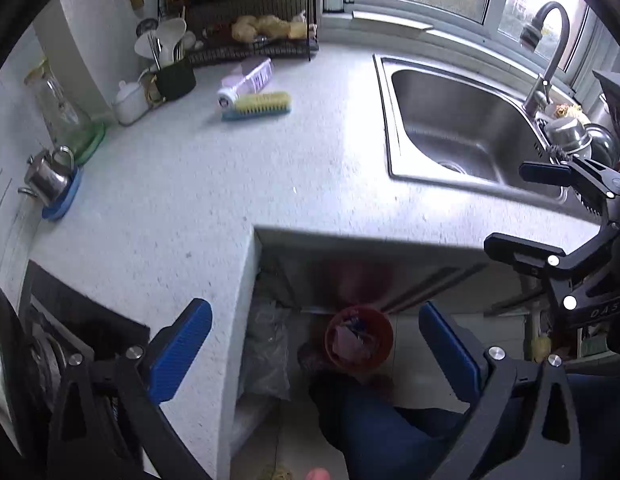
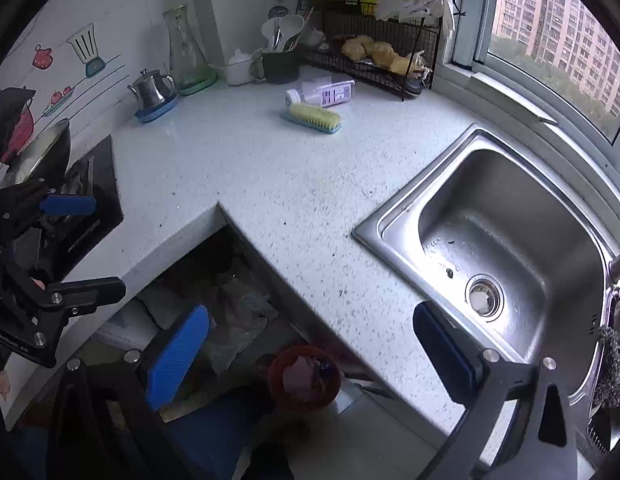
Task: Collect trash
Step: 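Raise both tools back up to the counter toward the bottle and brush, then close the right tool on the yellow scrub brush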
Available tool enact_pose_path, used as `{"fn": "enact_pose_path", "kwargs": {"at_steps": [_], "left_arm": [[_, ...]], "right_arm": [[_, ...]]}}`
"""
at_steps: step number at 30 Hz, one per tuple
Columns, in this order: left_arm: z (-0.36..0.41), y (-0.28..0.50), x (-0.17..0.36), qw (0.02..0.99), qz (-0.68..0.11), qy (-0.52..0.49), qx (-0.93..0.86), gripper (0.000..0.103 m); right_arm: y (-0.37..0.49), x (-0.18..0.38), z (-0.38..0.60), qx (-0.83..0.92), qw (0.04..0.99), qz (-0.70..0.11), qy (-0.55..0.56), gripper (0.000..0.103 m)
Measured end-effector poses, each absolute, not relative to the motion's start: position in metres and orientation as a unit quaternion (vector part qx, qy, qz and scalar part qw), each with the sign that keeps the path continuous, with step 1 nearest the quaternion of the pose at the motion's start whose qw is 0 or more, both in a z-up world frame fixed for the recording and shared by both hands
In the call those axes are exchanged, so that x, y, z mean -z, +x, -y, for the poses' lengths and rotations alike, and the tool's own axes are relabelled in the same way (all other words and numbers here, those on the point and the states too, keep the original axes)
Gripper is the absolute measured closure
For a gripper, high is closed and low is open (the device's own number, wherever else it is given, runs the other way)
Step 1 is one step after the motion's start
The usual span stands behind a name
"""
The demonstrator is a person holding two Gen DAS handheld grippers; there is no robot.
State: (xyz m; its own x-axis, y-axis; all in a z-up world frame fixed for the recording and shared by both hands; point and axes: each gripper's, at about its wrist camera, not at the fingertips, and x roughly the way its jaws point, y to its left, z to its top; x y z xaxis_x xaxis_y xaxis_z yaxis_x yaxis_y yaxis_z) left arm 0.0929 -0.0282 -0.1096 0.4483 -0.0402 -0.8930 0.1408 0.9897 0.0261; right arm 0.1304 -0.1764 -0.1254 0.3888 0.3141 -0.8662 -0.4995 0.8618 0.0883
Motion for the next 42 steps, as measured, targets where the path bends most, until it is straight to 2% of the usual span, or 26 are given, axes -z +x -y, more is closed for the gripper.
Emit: {"fn": "enact_pose_path", "kwargs": {"at_steps": [15, 23, 33, 42], "left_arm": [[-0.022, 0.223, 0.091, 0.844, -0.533, -0.004, 0.062, 0.000], [-0.071, 0.296, 0.089, 0.842, -0.536, 0.011, 0.063, 0.000], [-0.109, 0.361, 0.131, 0.818, -0.568, -0.002, 0.090, 0.000], [-0.128, 0.390, 0.162, 0.803, -0.587, -0.008, 0.101, 0.000]], "right_arm": [[0.228, 0.110, 0.149, -0.226, 0.838, -0.491, -0.077, 0.001], [0.294, 0.126, 0.118, -0.233, 0.819, -0.523, -0.046, 0.001], [0.346, 0.154, 0.070, -0.243, 0.797, -0.546, -0.083, 0.001], [0.388, 0.183, 0.046, -0.250, 0.768, -0.580, -0.109, 0.001]]}}
